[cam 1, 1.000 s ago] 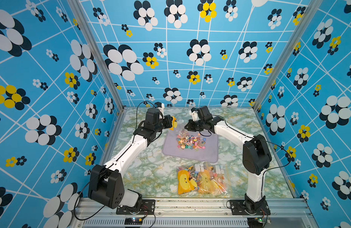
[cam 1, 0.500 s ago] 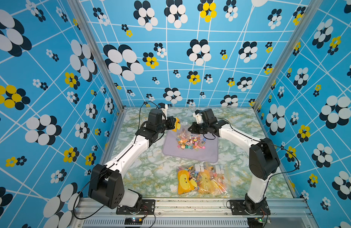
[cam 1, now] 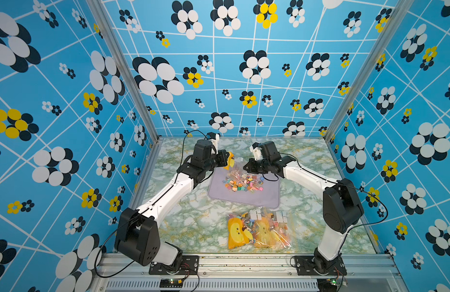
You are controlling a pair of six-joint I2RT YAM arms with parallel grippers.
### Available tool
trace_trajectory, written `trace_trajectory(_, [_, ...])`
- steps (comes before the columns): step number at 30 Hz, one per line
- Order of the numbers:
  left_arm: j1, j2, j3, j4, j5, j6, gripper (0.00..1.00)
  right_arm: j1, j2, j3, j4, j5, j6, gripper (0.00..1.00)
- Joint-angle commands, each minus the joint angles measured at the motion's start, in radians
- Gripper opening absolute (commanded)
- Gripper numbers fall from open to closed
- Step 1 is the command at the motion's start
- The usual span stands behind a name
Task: Pour candies out of the ziploc bag
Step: 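Pour the candies out of the ziploc bag onto the tray.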
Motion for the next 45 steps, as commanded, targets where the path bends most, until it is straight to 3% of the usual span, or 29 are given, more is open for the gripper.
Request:
trace_trajectory(1, [-0.002, 0.0, 0.057, 0.072, -0.032, 0.007, 0.0, -0.014, -0.021, -0.034, -0.068, 0.048, 0.011, 0.02])
trace_trajectory(34, [-0.1, 0.071, 0.15, 0.03, -0.071, 0.041, 0.0, -0.092, -0.143, -0.259, 0.018, 0.051, 0.007, 0.02])
trace_trajectory(45, [-0.164, 0.125, 0.269, -0.128, -0.136, 0.156, 0.0, -0.121, -0.177, -0.335, 0.064, 0.044, 0.017, 0.02])
